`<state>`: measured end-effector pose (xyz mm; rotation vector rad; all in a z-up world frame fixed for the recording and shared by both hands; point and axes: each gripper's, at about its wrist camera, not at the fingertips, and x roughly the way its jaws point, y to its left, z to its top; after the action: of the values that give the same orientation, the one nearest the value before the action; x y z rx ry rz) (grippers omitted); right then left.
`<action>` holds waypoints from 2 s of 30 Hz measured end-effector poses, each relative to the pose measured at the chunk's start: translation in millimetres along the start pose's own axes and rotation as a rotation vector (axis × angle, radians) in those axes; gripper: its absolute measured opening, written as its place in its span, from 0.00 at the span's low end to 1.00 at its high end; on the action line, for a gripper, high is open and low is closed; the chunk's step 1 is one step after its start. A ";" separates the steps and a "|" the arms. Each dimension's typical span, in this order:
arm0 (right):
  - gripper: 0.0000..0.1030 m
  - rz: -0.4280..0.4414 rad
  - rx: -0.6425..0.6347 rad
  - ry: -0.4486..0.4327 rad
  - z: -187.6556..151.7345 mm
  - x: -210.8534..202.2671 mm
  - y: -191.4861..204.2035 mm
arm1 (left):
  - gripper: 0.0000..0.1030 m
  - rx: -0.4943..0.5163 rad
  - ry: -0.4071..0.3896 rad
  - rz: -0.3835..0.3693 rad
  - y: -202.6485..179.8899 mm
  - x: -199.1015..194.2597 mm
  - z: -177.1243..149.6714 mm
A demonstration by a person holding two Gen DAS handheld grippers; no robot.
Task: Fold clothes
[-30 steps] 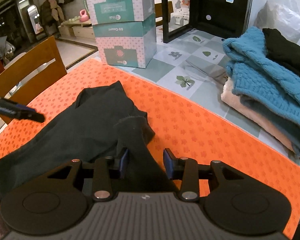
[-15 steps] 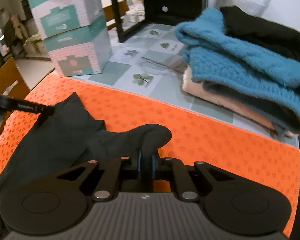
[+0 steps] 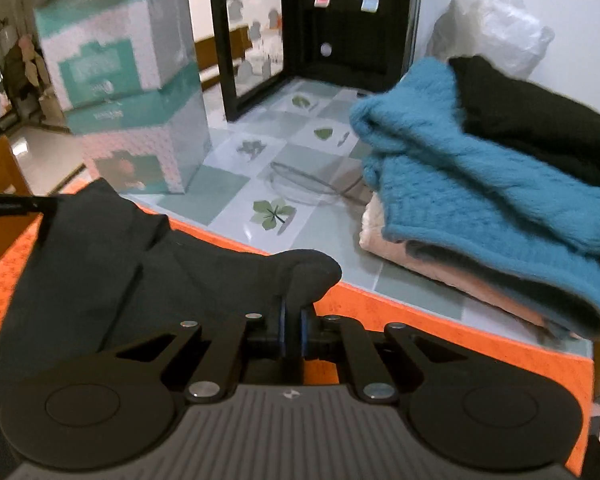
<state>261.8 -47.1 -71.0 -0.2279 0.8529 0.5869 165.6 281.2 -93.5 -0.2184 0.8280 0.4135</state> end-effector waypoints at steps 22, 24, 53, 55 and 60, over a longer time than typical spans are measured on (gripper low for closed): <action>0.47 0.078 0.241 0.043 -44.8 -78.4 -9.2 | 0.49 0.022 0.073 -0.050 30.6 -111.3 -56.4; 0.47 0.082 0.250 0.039 -58.7 -97.2 -4.4 | 0.49 0.022 0.079 -0.054 34.5 -128.9 -71.4; 0.55 0.030 0.230 0.218 -251.8 -141.5 74.9 | 0.38 -0.058 0.153 -0.210 44.7 -184.2 -242.0; 0.17 0.053 0.223 0.218 -251.0 -141.4 77.7 | 0.21 -0.060 0.149 -0.226 40.4 -185.3 -241.9; 0.06 0.073 0.196 0.179 -241.2 -160.4 85.6 | 0.12 -0.061 0.123 -0.167 37.8 -208.3 -219.2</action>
<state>-24.0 -140.5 -100.9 -0.0711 1.0889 0.5525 -122.8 183.1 -82.9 -0.3701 0.9113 0.2703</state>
